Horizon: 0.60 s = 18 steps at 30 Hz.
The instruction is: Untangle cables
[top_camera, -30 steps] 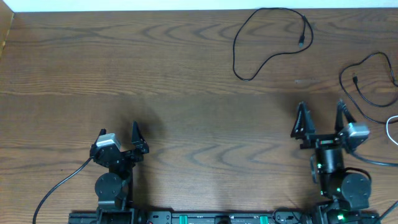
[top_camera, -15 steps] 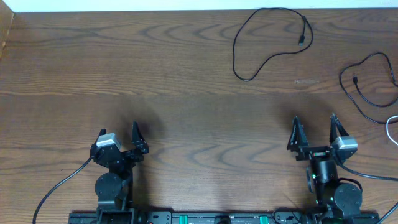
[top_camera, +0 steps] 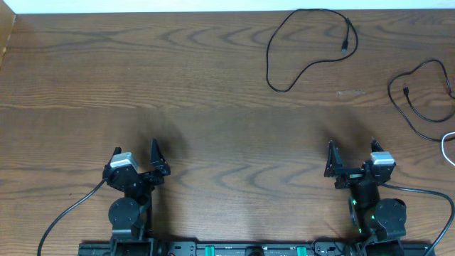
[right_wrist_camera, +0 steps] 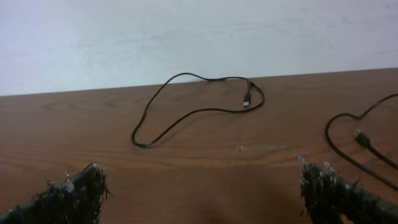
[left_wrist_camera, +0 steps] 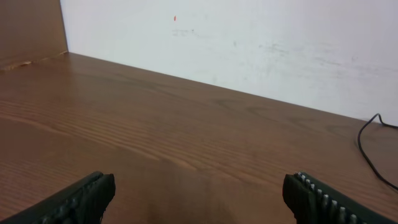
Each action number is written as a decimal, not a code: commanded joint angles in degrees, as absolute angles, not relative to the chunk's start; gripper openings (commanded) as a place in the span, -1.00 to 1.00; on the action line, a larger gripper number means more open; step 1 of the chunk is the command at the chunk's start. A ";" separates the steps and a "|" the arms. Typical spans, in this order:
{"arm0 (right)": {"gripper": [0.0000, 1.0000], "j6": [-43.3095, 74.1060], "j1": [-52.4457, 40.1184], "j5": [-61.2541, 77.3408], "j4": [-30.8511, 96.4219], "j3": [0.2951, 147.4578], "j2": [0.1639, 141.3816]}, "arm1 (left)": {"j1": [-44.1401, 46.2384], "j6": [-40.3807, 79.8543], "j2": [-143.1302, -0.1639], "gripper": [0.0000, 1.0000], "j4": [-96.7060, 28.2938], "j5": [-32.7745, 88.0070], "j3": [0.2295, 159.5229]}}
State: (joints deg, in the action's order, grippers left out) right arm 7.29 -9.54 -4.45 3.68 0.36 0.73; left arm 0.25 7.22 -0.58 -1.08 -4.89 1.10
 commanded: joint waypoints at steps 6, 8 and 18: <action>0.99 -3.11 -8.67 -2.76 4.25 0.23 0.27 | 0.01 6.44 -0.25 0.82 -3.44 -6.90 0.23; 0.99 -4.56 -8.64 -2.83 4.27 0.23 0.27 | 0.01 6.44 -0.25 0.82 -3.44 -6.90 0.23; 0.99 -4.34 -8.01 -3.25 4.29 0.23 0.30 | 0.01 6.46 -0.25 0.82 -3.44 -6.90 0.23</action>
State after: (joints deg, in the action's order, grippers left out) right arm -4.21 -9.47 -3.27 3.86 0.36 0.73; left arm 0.25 7.22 -0.58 -1.08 -4.89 1.10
